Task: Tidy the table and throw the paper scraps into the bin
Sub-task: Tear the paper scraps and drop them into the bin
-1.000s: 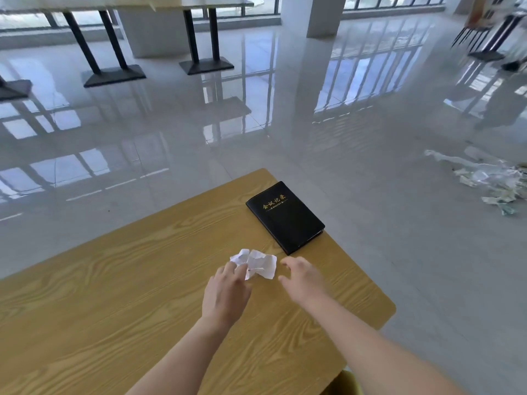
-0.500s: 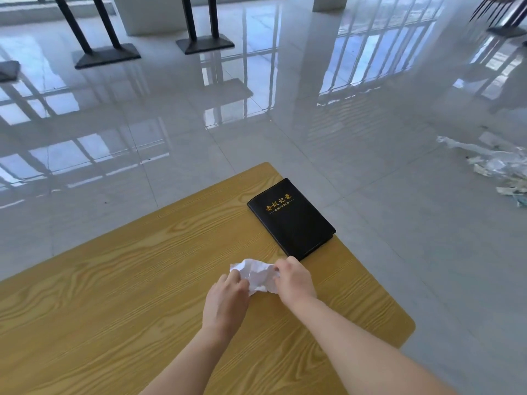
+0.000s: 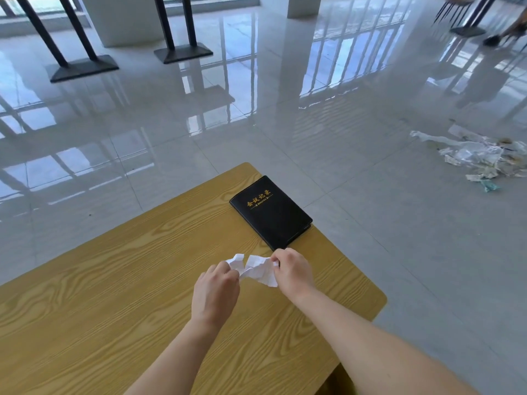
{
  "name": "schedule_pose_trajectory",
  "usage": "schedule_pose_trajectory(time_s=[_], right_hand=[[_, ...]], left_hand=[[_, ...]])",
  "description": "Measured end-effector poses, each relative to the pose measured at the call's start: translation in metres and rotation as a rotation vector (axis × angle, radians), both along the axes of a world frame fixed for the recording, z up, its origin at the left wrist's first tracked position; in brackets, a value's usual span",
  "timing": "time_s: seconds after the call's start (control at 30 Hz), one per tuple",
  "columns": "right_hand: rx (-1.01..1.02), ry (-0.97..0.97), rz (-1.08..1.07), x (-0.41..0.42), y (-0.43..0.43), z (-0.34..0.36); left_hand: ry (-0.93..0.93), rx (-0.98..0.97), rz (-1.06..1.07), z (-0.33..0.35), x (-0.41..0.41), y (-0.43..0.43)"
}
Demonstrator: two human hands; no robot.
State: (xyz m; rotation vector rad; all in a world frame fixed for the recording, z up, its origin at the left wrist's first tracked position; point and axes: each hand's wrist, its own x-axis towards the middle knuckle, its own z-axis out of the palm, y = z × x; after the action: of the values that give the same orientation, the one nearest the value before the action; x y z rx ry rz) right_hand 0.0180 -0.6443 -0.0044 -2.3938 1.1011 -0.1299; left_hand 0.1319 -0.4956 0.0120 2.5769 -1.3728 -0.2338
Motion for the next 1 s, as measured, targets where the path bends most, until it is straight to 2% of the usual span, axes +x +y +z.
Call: schedule_pose_trajectory(time_s=[0.37,0.8,1.0], right_hand=[[-0.030,-0.044,-0.133,-0.062,-0.005,0.030],[-0.052,-0.082,-0.373,-0.160,0.022,0.052],[-0.071,-0.121,-0.404,-0.220,0.034,0.061]], left_hand=[[0.027,-0.058,-0.011,0.022,-0.038,0.006],[0.035,-0.179,-0.262,0.041,-0.108,-0.001],[0.021,-0.211,-0.325,0.039,-0.163,0.002]])
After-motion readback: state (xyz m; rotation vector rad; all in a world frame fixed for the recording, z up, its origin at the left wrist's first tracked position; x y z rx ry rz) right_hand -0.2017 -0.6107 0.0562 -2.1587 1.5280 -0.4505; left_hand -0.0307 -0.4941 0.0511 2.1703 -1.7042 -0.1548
